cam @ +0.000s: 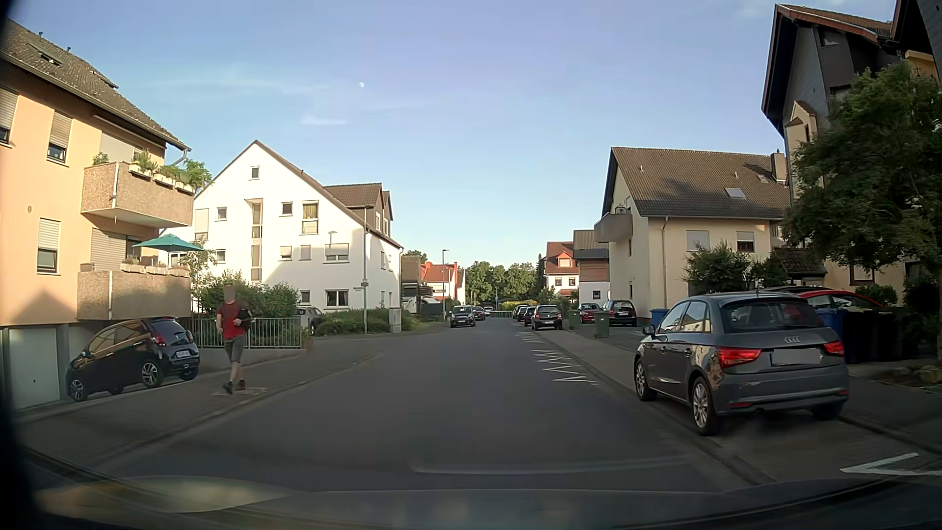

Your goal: Follow the waypoints while adhering to traffic rules and regulations

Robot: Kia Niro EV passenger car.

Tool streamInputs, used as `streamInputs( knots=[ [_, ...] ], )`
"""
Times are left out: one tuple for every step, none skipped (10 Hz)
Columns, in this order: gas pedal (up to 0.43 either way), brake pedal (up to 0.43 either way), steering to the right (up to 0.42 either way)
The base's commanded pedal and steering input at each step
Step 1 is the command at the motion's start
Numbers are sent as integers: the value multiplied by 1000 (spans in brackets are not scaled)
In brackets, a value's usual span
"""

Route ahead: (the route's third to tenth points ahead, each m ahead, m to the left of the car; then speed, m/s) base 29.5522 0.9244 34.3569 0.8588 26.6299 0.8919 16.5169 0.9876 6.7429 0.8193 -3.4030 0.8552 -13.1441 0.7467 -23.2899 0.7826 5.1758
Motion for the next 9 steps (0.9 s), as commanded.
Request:
streamInputs(
  knots=[
    [87, 30, -3],
    [79, 30, -1],
    [67, 30, 2],
    [67, 30, 6],
    [67, 30, 9],
    [67, 30, 8],
    [59, 30, 8],
    [47, 30, 8],
    [39, 30, 8]
  ],
)
